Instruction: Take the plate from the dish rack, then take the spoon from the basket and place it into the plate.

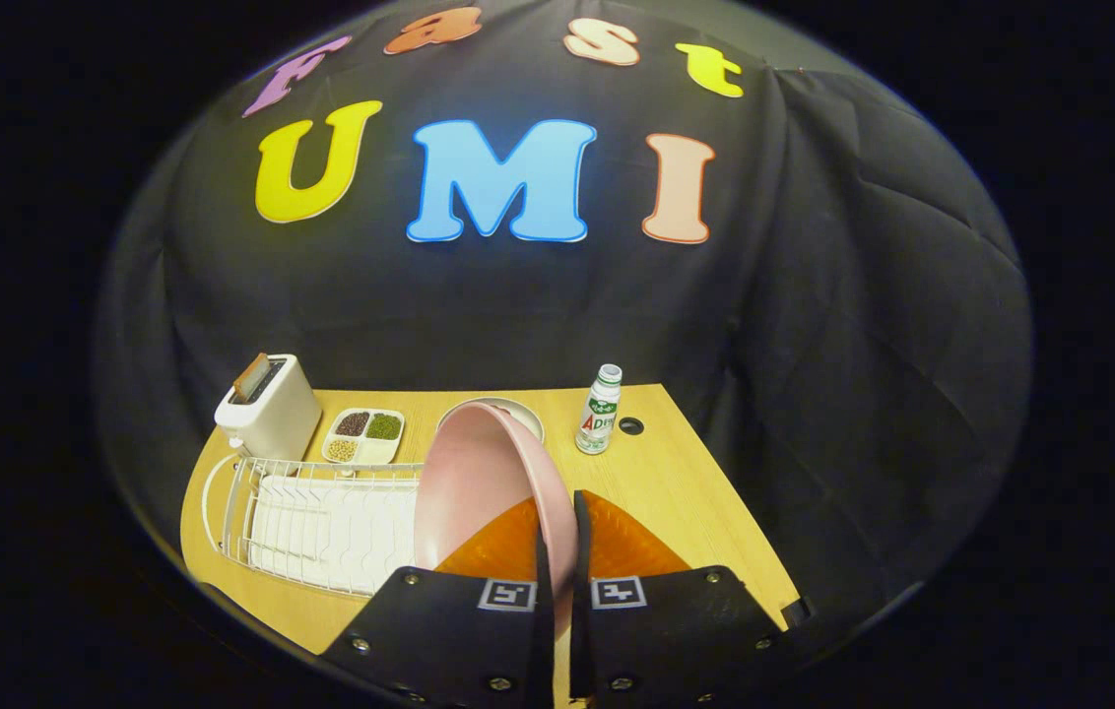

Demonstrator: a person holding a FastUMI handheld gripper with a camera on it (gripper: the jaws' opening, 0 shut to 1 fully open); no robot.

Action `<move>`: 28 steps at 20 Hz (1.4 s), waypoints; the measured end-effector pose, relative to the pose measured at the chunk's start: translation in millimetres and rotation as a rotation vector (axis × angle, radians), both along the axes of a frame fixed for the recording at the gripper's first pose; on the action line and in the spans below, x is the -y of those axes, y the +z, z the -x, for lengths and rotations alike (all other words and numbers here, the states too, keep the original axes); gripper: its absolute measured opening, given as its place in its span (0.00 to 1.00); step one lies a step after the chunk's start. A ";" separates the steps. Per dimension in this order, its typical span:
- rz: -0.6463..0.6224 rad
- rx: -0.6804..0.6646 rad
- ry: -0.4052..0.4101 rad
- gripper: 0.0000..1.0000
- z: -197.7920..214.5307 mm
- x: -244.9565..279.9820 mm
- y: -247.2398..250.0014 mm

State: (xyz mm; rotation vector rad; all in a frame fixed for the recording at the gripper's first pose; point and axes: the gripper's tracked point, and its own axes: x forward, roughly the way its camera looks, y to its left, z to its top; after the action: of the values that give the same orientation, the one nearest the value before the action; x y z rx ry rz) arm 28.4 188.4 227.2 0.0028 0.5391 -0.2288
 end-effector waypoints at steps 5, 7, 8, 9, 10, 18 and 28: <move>-0.054 -0.025 -0.008 0.06 33.4 28.4 -10.5; -0.064 -0.046 -0.006 0.06 44.1 36.3 -16.4; -0.075 -0.052 0.001 0.06 48.1 37.3 -20.1; -0.094 -0.057 0.011 0.06 53.3 37.5 -23.4; -0.116 -0.066 0.023 0.06 57.7 37.1 -27.4; -0.258 -0.103 0.157 0.06 84.4 25.8 -88.3; -0.426 -0.209 0.260 0.06 109.0 14.1 -190.9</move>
State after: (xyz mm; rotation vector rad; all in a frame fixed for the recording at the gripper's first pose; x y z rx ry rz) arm -80.6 174.3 36.4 0.3239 0.7809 0.1446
